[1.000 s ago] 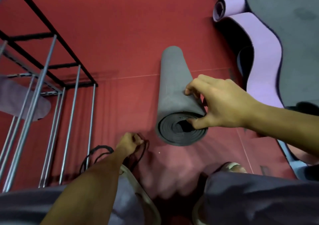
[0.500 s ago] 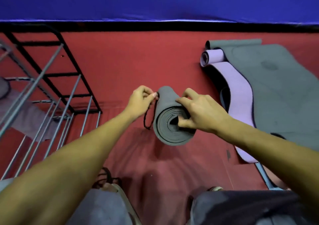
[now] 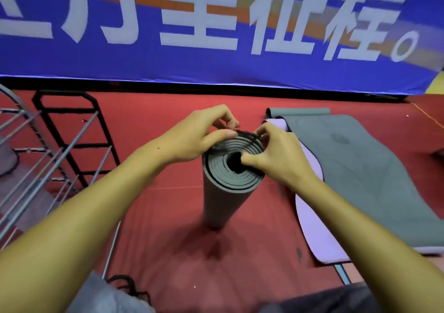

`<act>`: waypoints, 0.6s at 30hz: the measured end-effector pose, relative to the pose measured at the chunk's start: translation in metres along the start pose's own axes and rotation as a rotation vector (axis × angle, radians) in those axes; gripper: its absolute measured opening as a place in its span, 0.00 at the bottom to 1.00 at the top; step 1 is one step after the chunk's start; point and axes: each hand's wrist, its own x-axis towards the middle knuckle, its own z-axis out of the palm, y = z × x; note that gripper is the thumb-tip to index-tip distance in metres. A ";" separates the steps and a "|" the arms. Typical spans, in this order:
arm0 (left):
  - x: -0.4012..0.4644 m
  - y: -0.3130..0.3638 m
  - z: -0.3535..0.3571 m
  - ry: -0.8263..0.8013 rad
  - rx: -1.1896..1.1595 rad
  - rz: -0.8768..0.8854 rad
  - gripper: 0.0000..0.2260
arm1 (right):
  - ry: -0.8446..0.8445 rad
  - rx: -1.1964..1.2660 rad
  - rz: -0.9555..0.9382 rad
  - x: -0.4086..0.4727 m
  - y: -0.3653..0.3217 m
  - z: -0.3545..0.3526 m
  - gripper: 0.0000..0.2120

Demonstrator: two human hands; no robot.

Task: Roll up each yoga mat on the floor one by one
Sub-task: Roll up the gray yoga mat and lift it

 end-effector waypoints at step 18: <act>-0.002 -0.042 0.012 0.027 0.135 -0.108 0.30 | 0.087 0.154 0.041 0.049 0.027 0.014 0.22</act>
